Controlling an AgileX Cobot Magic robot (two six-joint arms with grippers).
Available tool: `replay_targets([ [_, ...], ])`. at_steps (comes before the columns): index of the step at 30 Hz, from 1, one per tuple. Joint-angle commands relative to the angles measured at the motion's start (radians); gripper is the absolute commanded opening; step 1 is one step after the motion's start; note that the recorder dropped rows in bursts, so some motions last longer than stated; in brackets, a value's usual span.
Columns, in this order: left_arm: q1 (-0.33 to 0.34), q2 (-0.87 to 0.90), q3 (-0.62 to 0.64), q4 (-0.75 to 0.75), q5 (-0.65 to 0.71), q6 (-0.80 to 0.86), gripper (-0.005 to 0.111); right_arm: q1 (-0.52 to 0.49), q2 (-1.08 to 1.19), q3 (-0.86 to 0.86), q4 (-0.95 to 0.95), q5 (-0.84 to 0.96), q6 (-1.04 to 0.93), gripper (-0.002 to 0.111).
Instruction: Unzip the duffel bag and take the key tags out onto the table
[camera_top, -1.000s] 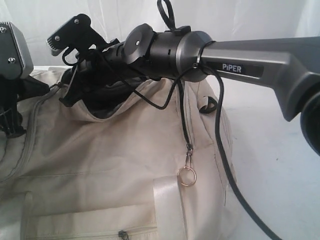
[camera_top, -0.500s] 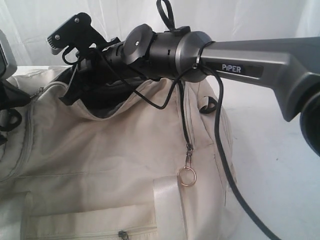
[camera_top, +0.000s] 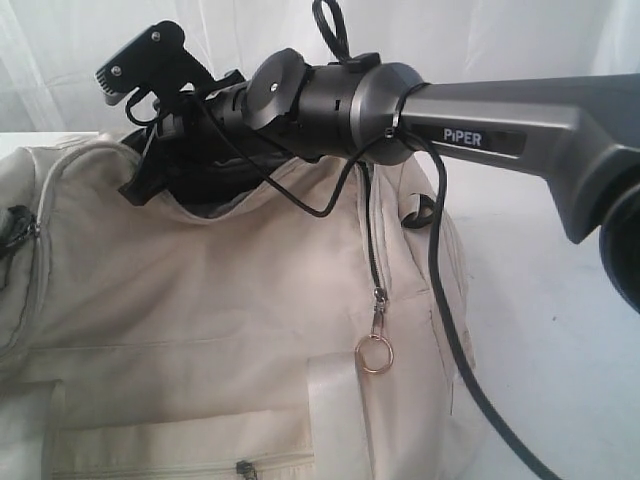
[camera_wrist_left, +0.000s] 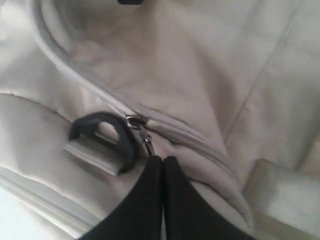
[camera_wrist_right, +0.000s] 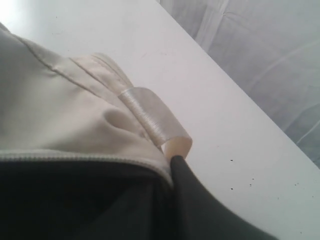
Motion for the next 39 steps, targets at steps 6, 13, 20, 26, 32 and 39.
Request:
replay_targets([
  [6, -0.002, -0.151, 0.012, 0.011, 0.386, -0.174, 0.000, -0.022, -0.034, -0.009, 0.012, -0.139, 0.006, 0.000],
  [13, -0.002, -0.229, 0.087, 0.055, 0.451, -0.253, 0.000, -0.022, -0.043, -0.009, 0.012, -0.148, 0.023, 0.000],
  [20, -0.002, -0.240, 0.106, 0.036, 0.413, -0.253, 0.000, -0.020, -0.097, -0.009, 0.012, -0.110, 0.075, 0.001],
  [26, -0.002, -0.240, 0.106, 0.018, 0.335, -0.308, 0.011, -0.020, -0.124, -0.011, 0.012, 0.094, 0.010, 0.029],
  [32, -0.002, -0.306, 0.052, -0.003, 0.289, -0.395, 0.049, -0.020, -0.196, -0.011, -0.016, 0.313, 0.012, 0.070],
  [39, -0.002, -0.493, -0.017, -0.003, 0.314, -0.407, 0.049, -0.020, -0.151, -0.009, -0.430, 0.576, 0.139, 0.059],
])
